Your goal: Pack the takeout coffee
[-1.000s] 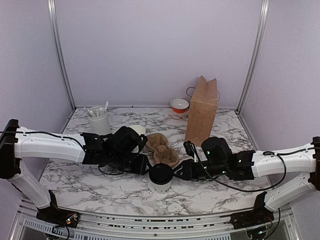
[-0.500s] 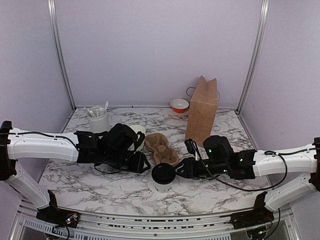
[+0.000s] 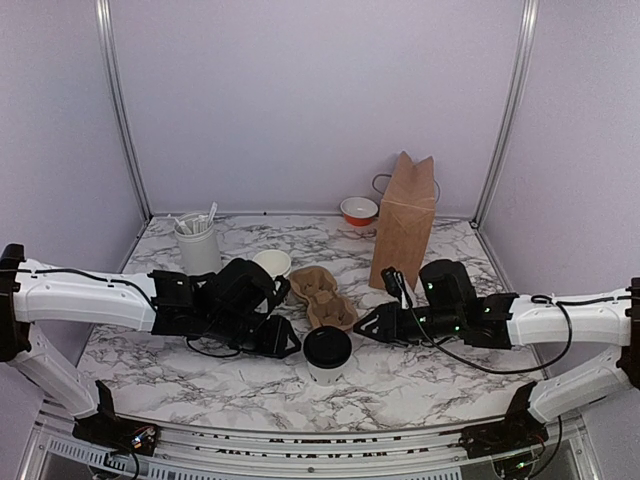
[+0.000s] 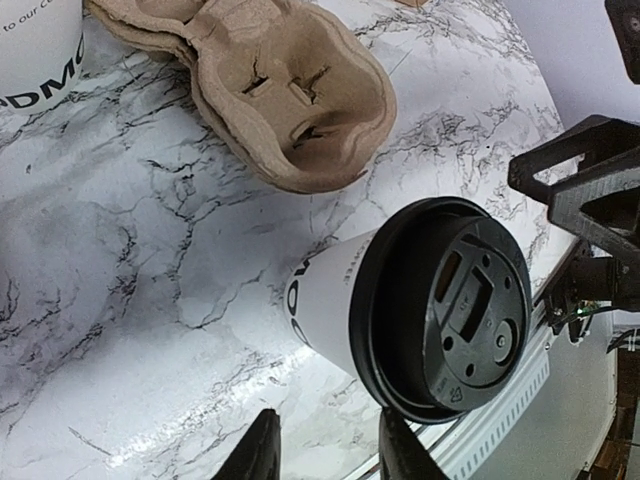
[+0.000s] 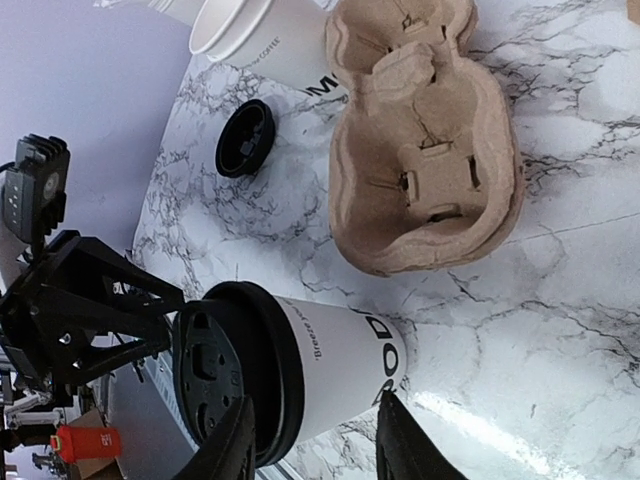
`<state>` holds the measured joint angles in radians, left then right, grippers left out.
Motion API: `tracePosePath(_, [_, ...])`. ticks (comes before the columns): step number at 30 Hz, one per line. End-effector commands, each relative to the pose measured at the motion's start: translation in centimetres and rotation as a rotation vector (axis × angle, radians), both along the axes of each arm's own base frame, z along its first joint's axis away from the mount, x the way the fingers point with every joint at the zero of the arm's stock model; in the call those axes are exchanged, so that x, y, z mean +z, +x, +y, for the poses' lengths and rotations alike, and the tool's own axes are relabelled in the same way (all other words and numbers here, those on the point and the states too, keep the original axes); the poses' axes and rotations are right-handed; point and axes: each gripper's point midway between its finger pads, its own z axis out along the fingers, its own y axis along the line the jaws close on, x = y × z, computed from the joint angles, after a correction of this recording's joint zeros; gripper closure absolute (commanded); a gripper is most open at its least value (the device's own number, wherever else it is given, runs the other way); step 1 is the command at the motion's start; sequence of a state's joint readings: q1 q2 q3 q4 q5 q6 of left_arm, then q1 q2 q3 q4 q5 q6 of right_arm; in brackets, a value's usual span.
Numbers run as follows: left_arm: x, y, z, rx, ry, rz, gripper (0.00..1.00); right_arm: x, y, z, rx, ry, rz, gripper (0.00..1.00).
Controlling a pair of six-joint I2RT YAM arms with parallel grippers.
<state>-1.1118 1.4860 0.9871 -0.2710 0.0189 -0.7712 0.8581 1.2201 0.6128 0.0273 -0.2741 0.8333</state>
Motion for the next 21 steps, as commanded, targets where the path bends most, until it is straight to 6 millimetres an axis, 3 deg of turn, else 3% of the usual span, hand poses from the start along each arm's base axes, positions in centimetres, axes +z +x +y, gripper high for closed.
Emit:
tracePosePath(1, [0.6,-0.6,-0.6,-0.01,-0.044,0.007,0.65,0.1,0.4,1.3,0.073,-0.001,-0.03,0.61])
tracePosePath(15, [0.2,-1.0,-0.9,-0.017,-0.046,0.012,0.65,-0.4,0.1,1.9,0.1,0.018,-0.005,0.62])
tracePosePath(21, [0.9,0.1,0.8,0.048,-0.027,-0.032,0.65,-1.4,-1.8,2.6,0.112,0.016,0.032,0.62])
